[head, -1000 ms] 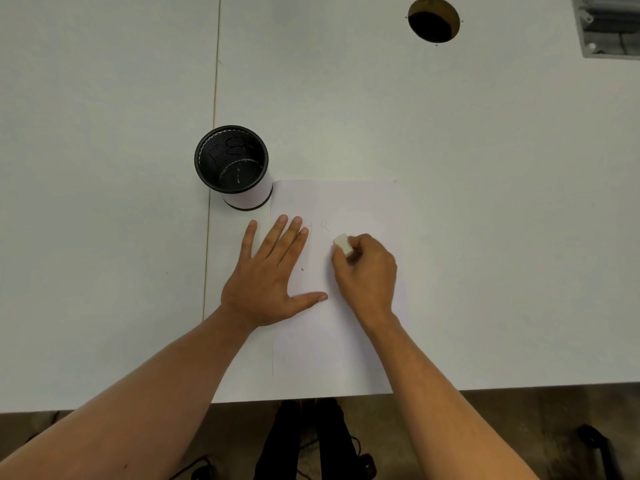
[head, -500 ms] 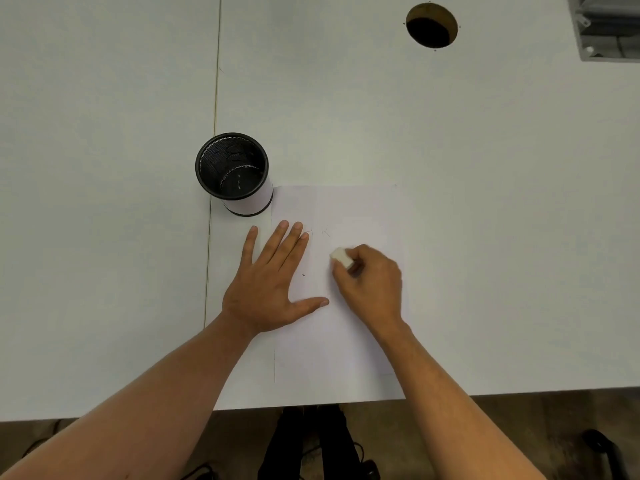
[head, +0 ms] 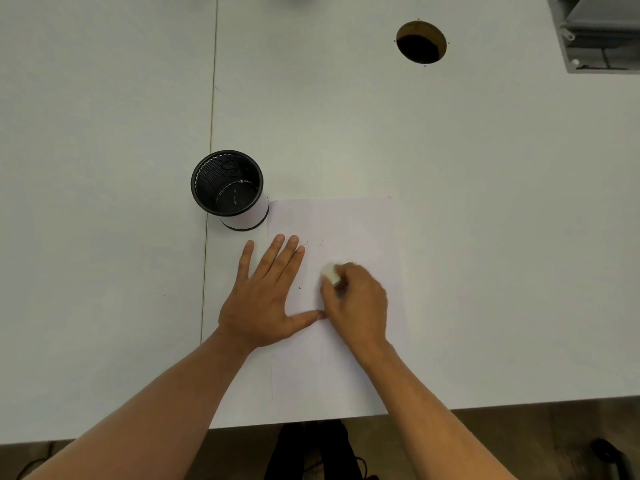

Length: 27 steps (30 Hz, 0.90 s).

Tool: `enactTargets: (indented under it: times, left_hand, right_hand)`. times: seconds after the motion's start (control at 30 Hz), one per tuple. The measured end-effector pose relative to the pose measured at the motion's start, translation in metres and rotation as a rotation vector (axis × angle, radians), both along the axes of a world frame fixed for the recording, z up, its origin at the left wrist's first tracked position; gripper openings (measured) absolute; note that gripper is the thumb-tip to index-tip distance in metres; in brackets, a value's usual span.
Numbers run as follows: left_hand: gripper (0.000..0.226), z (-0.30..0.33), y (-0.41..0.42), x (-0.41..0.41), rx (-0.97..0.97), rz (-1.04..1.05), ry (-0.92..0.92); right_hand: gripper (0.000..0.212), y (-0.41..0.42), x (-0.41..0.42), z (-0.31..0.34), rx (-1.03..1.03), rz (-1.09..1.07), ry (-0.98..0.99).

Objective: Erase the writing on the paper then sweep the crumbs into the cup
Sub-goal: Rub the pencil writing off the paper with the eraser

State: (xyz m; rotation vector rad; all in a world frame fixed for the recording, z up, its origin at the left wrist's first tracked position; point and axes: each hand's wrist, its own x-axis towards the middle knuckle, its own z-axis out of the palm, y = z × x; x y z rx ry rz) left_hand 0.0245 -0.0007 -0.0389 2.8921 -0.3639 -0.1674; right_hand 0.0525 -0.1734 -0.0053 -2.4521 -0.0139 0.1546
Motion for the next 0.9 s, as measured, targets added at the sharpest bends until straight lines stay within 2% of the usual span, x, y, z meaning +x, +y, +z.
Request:
enactTargets:
  times: [0.1, 0.23, 0.27, 0.4, 0.47, 0.57, 0.7, 0.73, 0.83, 0.9]
  left_hand:
    - [0.101, -0.001, 0.001, 0.0, -0.007, -0.011, 0.001]
    - [0.105, -0.002, 0.0, 0.0, 0.019, -0.001, -0.009]
    - [0.104, -0.002, 0.0, 0.0, 0.015, -0.004, -0.007]
    - [0.098, -0.001, 0.001, 0.0, 0.001, -0.021, -0.007]
    - [0.102, 0.0, 0.0, 0.0, 0.011, -0.009, -0.013]
    - [0.105, 0.001, -0.001, 0.0, 0.017, -0.006, -0.009]
    - [0.099, 0.001, 0.0, 0.001, 0.009, -0.018, 0.006]
    - [0.1, 0.001, 0.0, 0.0, 0.013, -0.014, 0.002]
    - [0.106, 0.001, -0.002, -0.001, 0.03, 0.0, -0.004]
    - [0.105, 0.001, -0.001, 0.0, 0.02, -0.002, 0.0]
  right_hand:
    - [0.018, -0.002, -0.006, 0.0, -0.03, 0.132, -0.01]
    - [0.016, -0.007, 0.014, 0.0, -0.013, -0.11, 0.002]
    - [0.014, -0.001, 0.011, 0.001, 0.0, -0.112, 0.001]
    - [0.019, 0.011, -0.008, 0.001, 0.002, 0.141, 0.007]
    - [0.022, 0.001, 0.007, -0.002, -0.015, 0.06, 0.02]
    - [0.015, 0.001, 0.015, -0.001, 0.023, -0.097, -0.009]
    - [0.016, 0.012, -0.008, 0.0, 0.008, 0.193, -0.017]
    - [0.019, 0.007, -0.001, -0.001, -0.017, 0.209, -0.008]
    - [0.019, -0.003, 0.025, -0.002, -0.014, 0.007, -0.016]
    - [0.017, 0.004, 0.02, -0.001, 0.007, 0.007, -0.031]
